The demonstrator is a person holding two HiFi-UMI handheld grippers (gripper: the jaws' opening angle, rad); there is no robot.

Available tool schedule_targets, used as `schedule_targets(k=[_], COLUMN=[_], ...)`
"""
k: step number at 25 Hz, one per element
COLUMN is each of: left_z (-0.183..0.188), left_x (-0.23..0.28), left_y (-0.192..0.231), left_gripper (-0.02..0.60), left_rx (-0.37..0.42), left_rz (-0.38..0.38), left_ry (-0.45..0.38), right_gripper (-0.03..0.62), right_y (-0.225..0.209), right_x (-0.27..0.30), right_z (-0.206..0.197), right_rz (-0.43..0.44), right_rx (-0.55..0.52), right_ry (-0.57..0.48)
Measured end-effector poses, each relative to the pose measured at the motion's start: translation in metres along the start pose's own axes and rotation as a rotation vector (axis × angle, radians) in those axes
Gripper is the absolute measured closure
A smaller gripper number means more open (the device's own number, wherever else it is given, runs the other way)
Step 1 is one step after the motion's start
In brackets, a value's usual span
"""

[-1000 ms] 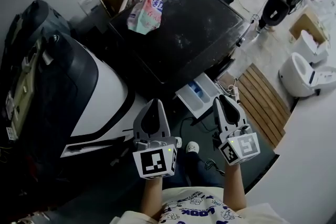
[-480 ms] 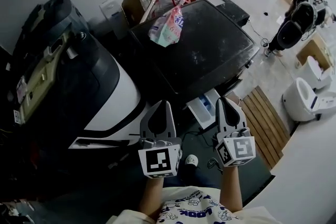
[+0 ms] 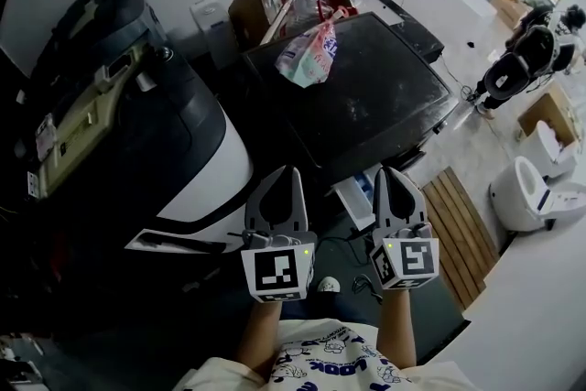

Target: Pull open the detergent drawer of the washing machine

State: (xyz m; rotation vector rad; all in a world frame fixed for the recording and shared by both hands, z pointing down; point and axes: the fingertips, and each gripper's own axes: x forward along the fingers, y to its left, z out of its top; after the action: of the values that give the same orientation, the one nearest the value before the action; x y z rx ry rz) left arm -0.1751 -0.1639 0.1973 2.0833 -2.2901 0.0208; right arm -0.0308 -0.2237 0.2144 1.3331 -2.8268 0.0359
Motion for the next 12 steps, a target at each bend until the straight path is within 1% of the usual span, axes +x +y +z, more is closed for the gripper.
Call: schedule_targets(k=[5,9,12], left_z=[0.006,0.006,0.003], left_x=[-0.002,-0.003,-0.003], left_y=[0.005,0.009,0.012], left_gripper=[0.568,0.568,0.568], left_rx=[-0.016,-0.021,-0.006], left_rz=[-0.003,-0.007,-0.011], left_ry=[-0.030,-0.031,-0.009], right_gripper=[0.580,0.580,0.580], right_y=[0.009,0.014,0.016], right_x=[0.002,0.004,0.007], right_z=[0.002,0.001,0.002], right_rz=[0.002,-0.002,-0.004], right_rx=[0.002,0.003,0.004], right_ry=[0.007,0.015,0.015])
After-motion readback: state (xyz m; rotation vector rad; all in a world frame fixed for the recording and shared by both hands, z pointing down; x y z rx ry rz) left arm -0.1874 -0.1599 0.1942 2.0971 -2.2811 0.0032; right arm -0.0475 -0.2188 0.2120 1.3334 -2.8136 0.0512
